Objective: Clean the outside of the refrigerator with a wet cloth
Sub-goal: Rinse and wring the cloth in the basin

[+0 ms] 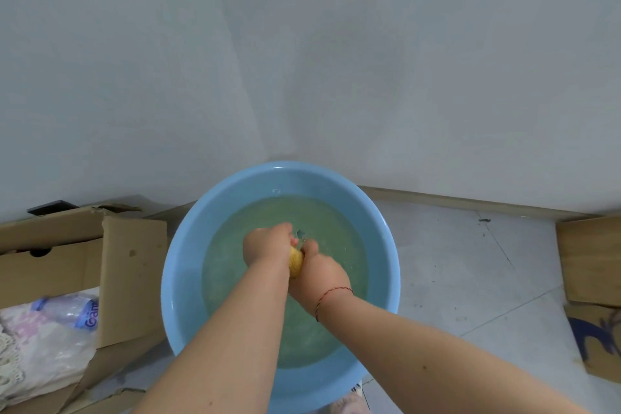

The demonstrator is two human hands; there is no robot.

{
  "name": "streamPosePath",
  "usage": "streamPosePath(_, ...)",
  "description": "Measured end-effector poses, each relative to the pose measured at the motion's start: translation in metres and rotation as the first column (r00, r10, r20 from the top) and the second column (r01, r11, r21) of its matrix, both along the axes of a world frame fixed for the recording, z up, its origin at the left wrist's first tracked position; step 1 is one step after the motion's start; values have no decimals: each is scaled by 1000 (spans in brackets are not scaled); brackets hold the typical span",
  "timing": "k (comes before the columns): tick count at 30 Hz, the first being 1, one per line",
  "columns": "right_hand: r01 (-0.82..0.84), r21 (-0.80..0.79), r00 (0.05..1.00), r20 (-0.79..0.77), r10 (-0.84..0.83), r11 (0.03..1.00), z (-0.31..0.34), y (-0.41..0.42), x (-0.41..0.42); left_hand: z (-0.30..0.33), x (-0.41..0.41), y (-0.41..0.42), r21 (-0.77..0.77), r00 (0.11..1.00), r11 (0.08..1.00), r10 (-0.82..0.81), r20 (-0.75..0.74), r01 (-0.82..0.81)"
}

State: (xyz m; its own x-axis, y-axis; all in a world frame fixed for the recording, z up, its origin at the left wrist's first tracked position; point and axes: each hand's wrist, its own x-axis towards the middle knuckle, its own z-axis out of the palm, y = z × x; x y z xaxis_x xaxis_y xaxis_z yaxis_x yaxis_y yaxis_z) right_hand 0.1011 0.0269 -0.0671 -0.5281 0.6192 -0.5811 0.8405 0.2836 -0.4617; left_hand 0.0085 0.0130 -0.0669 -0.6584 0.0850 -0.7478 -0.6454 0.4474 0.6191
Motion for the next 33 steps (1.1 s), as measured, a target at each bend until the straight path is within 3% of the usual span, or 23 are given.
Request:
streamPosePath(3, 161, -56, 979, -115, -166, 985, 11, 13, 10, -6, 2, -4, 134, 982, 991, -32, 188, 7)
streamPosePath(7, 150, -201, 933, -296, -206, 968, 27, 28, 19, 27, 4, -11, 284, 959, 950, -191, 209, 127)
streamPosePath(11, 185, -617, 804, -352, -479, 765, 40, 48, 34, 57, -7, -21, 464, 922, 857, -341, 182, 225)
streamPosePath(13, 213, -543, 828, -341, -445, 813, 43, 55, 37, 66, -11, -23, 483, 918, 838, -366, 152, 254)
streamPosePath(16, 243, -242, 897, -313, -313, 939, 56, 66, 43, 81, -11, -22, 424, 903, 834, -422, 79, 353)
streamPosePath(18, 399, -289, 753, -438, -491, 870, 67, 73, 49, 91, -9, -23, 317, 863, 814, -505, -26, 486)
streamPosePath(20, 476, -630, 483, -396, -781, 613, 90, 80, 54, 100, -6, -27, 198, 764, 738, -629, -143, 644)
streamPosePath(22, 245, -896, 287, -298, -910, 370, 103, 82, 68, 109, -1, -32, 155, 675, 658, -704, -218, 737)
streamPosePath(23, 172, -928, 243, -286, -927, 332, 109, 79, 72, 114, 2, -33, 180, 665, 641, -708, -235, 746)
streamPosePath(26, 146, -922, 228, -323, -919, 360, 113, 57, 84, 132, 19, -34, 329, 673, 594, -701, -235, 734)
streamPosePath(28, 130, -884, 265, -405, -875, 449, 115, 42, 86, 144, 34, -34, 355, 613, 516, -747, -259, 779)
streamPosePath(30, 134, -863, 212, -456, -864, 488, 126, 34, 90, 154, 47, -35, 346, 543, 443, -788, -290, 827)
streamPosePath(33, 269, -801, 194, -498, -845, 534, 140, 29, 104, 160, 61, -35, 291, 435, 347, -834, -339, 892)
